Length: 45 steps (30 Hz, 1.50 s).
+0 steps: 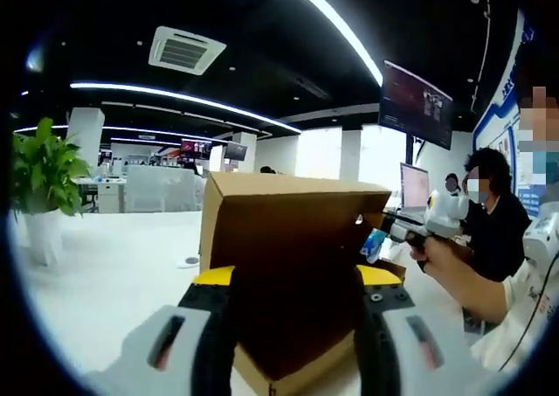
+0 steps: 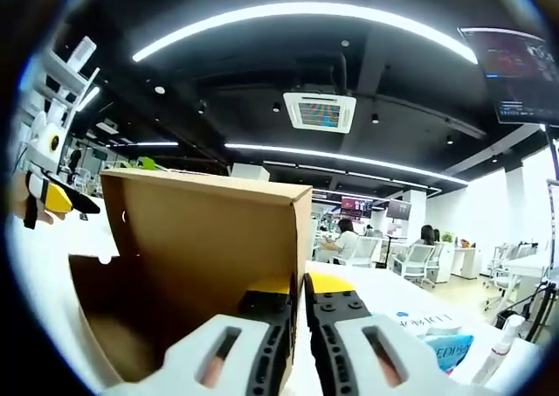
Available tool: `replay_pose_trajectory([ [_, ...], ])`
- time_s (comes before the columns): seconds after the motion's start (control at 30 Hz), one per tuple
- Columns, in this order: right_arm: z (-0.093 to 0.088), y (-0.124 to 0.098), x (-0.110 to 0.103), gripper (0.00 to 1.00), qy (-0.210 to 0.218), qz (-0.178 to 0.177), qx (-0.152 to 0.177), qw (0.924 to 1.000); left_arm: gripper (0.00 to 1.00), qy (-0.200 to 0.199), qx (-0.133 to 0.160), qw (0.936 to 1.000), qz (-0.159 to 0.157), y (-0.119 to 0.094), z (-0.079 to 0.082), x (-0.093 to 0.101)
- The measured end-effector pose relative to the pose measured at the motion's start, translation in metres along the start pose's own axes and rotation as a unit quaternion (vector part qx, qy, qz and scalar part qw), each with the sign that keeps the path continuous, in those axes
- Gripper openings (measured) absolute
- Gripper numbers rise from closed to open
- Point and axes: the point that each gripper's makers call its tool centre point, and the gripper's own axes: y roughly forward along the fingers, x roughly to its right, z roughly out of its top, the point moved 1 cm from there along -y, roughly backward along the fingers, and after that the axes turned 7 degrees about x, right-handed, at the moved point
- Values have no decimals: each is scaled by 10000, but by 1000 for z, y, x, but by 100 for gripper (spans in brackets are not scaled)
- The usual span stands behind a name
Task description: Operate the shoe box by opening the lid, removing the specified soft item, and placing it in the target area until the item is outside and the box remains undamaged.
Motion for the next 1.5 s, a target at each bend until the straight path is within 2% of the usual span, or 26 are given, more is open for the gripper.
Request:
replay_pose_trajectory([
  [0.17,-1,-2,0,3,-20,11,10,10000,52,51,44,10000,-8,2,2,2],
  [0.27,-1,-2,0,3,-28,16,7,10000,48,78,36,10000,-49,6,0,6],
  [0.4,-2,-1,0,3,-23,24,3,10000,50,221,18,9997,-49,7,1,5],
  [0.53,-1,-2,0,3,-35,25,8,10000,50,113,93,9999,-55,6,5,5],
  [0.77,-1,-4,0,3,-22,22,13,10000,52,144,-39,9999,-55,8,-1,1],
  [0.83,-1,-5,0,3,-21,27,9,10000,52,-26,-5,9999,-126,10,-1,5],
  [1.03,0,-5,0,3,-4,36,4,10000,53,-206,81,9993,-294,14,0,12],
  [1.1,0,-5,0,3,36,32,13,10000,48,-627,339,9955,-624,13,4,20],
  [1.17,-1,-5,-1,3,36,41,12,10000,51,-593,326,9962,-542,12,3,16],
  [1.33,-1,-4,-3,3,71,64,9,10000,48,-558,292,9972,-411,11,0,11],
  [1.5,-1,-4,-6,3,66,100,15,9999,47,-569,447,9969,-295,6,5,3],
])
